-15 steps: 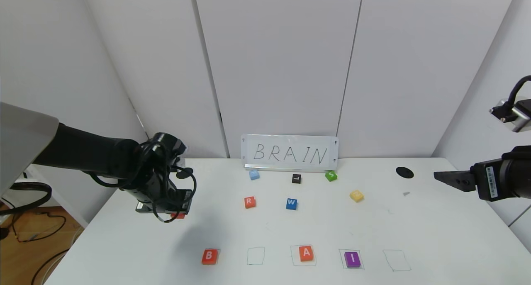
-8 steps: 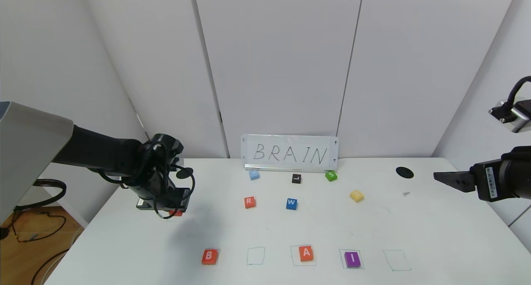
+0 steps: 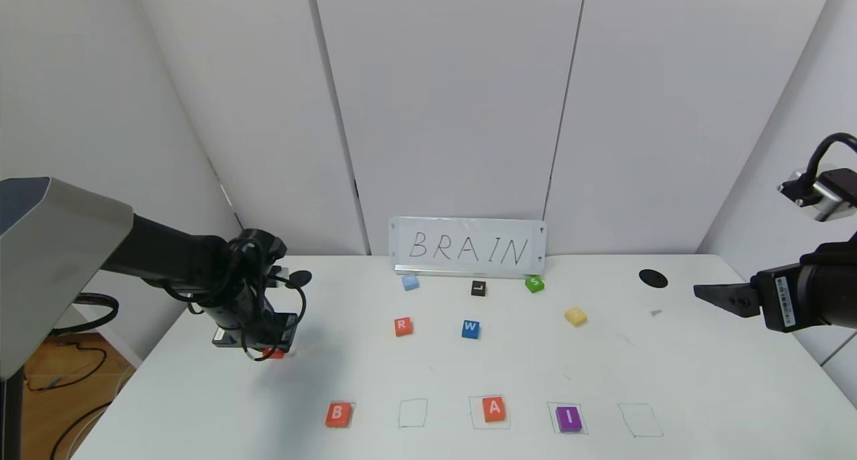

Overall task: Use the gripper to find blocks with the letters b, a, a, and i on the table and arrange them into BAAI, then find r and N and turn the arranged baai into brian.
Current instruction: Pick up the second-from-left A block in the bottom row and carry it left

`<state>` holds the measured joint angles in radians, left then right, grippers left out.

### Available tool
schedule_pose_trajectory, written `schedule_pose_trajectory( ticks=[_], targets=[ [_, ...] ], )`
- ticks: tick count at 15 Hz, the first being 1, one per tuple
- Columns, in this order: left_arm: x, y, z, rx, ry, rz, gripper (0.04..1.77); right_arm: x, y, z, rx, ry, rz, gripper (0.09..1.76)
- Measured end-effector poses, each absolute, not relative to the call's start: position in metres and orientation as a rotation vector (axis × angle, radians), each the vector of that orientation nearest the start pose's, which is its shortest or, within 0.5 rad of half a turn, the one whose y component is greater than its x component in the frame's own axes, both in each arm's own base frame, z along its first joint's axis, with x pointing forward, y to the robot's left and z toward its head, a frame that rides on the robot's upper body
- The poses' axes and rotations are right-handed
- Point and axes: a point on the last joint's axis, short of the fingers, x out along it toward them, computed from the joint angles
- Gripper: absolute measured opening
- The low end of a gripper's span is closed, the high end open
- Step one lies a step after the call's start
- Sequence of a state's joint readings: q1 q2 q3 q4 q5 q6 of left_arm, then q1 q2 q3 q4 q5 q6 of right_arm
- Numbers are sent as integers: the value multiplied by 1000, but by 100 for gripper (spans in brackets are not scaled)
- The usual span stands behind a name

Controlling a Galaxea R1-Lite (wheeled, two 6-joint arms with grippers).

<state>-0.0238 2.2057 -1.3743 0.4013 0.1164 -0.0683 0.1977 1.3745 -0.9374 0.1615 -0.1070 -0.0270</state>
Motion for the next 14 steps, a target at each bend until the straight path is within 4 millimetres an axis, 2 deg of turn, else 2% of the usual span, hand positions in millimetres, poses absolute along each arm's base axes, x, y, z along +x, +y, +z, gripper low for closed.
schedule_pose_trajectory(
  ticks=[14],
  targets=[
    [399,-2,47,8,1186,82,51,214,43,227,-124,604,102,171]
  ],
)
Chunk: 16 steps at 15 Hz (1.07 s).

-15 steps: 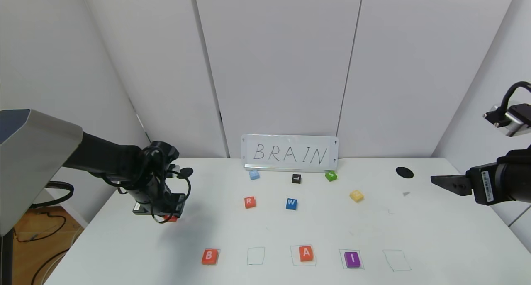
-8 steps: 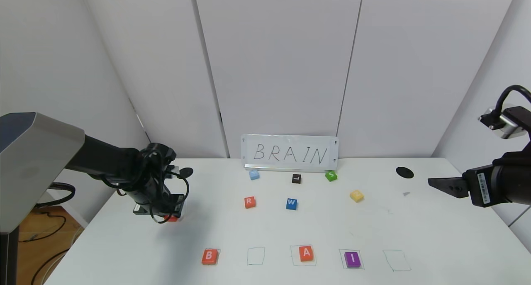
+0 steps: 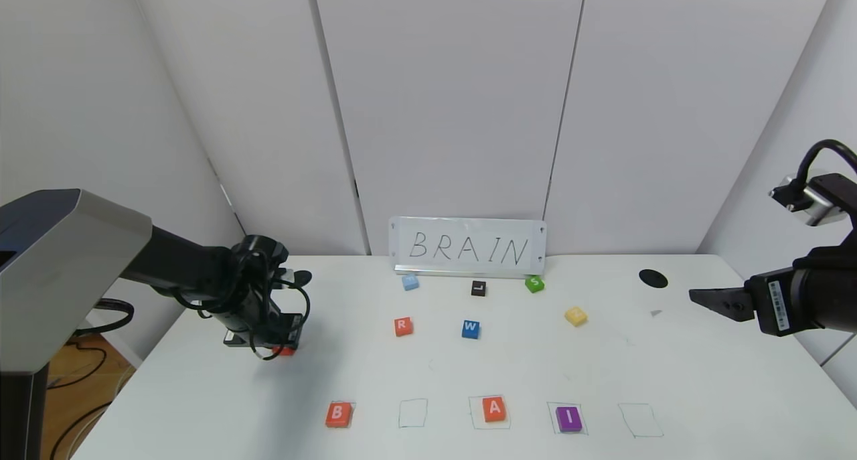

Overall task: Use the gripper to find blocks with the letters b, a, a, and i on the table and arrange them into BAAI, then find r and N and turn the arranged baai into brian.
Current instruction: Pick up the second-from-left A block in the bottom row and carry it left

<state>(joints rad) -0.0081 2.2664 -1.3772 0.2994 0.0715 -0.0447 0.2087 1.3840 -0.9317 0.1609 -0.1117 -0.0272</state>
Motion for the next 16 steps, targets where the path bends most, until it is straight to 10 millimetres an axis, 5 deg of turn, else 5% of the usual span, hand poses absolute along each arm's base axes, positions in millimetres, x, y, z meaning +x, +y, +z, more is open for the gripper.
schedule_pose_trajectory(
  ticks=[16],
  targets=[
    [400,-1,45,14,1182,91,51,213,45,226,-129,610,111,171]
  ],
)
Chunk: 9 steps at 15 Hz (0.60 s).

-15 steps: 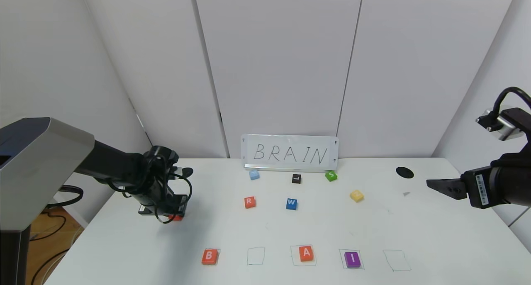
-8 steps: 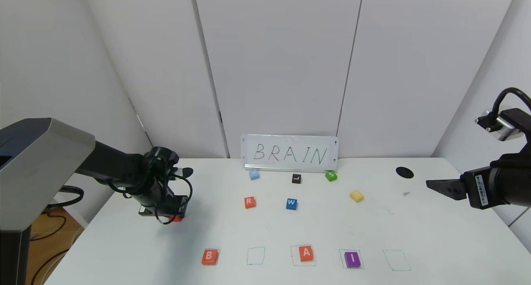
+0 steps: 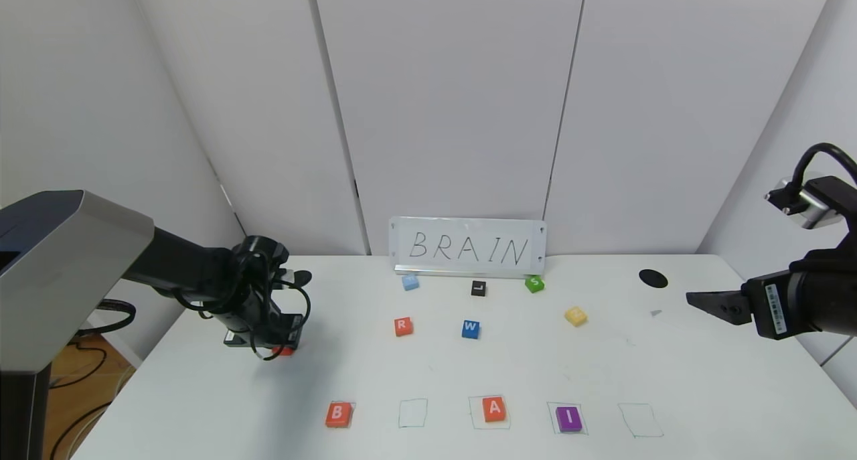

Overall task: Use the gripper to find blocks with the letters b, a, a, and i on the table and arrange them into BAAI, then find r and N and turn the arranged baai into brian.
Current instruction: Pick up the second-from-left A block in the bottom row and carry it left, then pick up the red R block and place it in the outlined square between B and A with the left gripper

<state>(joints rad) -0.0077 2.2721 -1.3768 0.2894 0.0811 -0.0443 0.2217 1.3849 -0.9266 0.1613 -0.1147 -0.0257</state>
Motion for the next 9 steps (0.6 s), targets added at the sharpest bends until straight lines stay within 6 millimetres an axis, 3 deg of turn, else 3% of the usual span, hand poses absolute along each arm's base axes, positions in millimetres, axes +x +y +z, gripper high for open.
schedule_pose_trajectory(
  ticks=[1,5,9],
  targets=[
    [400,-1,45,14,1181,91,51,213,45,226,-130,610,112,171],
    [401,-1,46,13,1176,91,97,213,45,225,-130,611,112,171],
    [401,-1,48,12,1173,92,127,213,45,225,-130,611,112,171]
  ],
)
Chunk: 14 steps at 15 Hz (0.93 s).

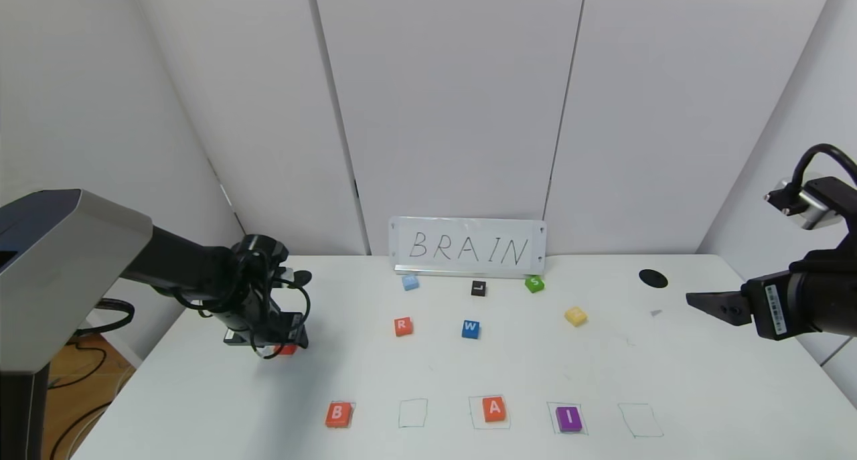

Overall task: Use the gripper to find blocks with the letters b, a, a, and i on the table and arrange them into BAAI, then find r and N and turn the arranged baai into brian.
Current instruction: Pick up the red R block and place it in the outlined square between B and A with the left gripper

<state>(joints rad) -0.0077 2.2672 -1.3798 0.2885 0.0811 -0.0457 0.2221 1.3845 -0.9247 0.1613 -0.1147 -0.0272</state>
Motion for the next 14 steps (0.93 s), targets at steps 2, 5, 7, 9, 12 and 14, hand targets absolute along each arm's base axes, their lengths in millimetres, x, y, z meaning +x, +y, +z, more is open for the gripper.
schedule_pose_trajectory(
  ticks=[2,5,7,9,12,14],
  targets=[
    [400,-1,53,7,1160,94,137,213,46,225,-131,611,112,171],
    [398,-3,66,2,1131,94,148,213,47,225,-132,611,118,171],
    [396,-8,79,-30,1100,107,153,212,47,225,-133,611,120,171],
    [392,-16,93,-55,1102,112,157,212,47,225,-132,610,122,171],
    [387,-34,112,-114,1128,128,162,211,48,226,-132,607,123,171],
    [384,-51,126,-158,1138,137,164,210,48,226,-132,605,124,171]
  ],
)
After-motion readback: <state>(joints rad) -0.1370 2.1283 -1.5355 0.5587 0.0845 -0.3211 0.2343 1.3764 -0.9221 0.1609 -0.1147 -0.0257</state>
